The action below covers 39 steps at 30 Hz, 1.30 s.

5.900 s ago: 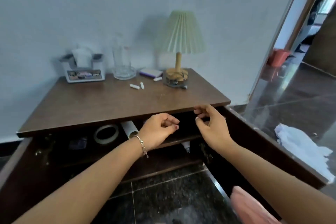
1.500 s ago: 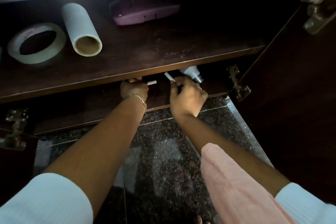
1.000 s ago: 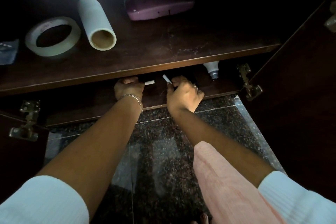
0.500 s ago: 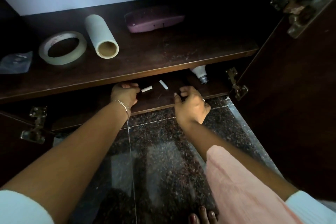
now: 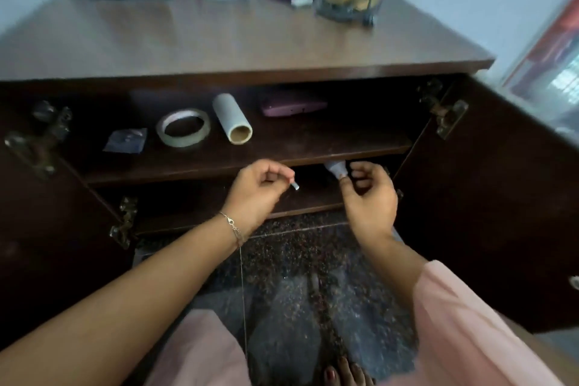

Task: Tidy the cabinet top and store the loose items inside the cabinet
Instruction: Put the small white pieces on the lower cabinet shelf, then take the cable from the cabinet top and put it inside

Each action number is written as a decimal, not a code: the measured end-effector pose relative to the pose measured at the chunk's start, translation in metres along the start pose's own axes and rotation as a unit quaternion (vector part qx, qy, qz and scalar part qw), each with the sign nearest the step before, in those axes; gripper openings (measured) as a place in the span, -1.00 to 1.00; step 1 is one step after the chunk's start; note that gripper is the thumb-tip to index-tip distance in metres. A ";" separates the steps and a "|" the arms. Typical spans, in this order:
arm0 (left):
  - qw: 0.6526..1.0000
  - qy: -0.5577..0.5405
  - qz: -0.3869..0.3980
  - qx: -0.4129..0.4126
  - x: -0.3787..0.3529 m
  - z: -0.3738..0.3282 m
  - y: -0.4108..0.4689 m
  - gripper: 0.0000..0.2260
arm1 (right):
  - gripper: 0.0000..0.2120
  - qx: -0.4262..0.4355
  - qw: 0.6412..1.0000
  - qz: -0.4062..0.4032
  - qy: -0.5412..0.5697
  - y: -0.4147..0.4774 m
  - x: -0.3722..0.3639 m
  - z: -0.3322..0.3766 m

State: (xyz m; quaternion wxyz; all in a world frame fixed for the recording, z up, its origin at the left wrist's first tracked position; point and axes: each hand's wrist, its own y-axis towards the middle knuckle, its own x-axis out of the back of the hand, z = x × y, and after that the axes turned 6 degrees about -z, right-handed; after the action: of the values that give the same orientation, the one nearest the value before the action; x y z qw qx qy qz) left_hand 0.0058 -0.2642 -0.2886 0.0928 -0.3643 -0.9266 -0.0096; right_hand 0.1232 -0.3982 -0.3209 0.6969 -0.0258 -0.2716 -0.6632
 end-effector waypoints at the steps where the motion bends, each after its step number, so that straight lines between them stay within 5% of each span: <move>1: 1.000 -0.002 0.008 -0.024 0.000 -0.015 -0.004 -0.81 | -0.81 0.001 1.000 -0.007 0.026 0.006 0.009 0.009; 9: 0.986 0.037 0.044 -0.157 0.006 -0.127 -0.015 -0.88 | -0.86 0.040 0.992 -0.050 0.110 0.051 0.059 0.096; 15: 0.949 0.171 -0.090 -0.250 0.014 -0.167 0.015 -0.80 | -0.89 0.064 0.995 -0.022 0.079 0.078 0.064 0.150; 18: 0.945 0.215 -0.130 -0.210 0.017 -0.174 0.037 -0.80 | -0.82 0.051 0.997 0.038 0.043 0.092 0.057 0.165; 23: 0.922 0.350 -0.097 -0.135 0.014 -0.174 0.081 -0.83 | -0.36 0.075 0.972 0.179 -0.132 0.132 0.038 0.175; 34: 0.871 0.462 -0.095 -0.140 -0.022 -0.176 0.158 -0.50 | -0.31 0.188 0.907 0.211 -0.311 0.184 -0.011 0.169; 39: 0.853 0.496 -0.070 -0.145 -0.028 -0.180 0.186 -0.51 | -0.32 0.214 0.900 0.181 -0.334 0.195 -0.021 0.165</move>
State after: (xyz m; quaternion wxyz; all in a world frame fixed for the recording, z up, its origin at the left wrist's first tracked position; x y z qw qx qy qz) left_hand 0.1813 -0.1618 -0.1262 0.4852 -0.2548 -0.7689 -0.3293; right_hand 0.2497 -0.2911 -0.1260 0.6622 -0.1450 -0.6141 -0.4042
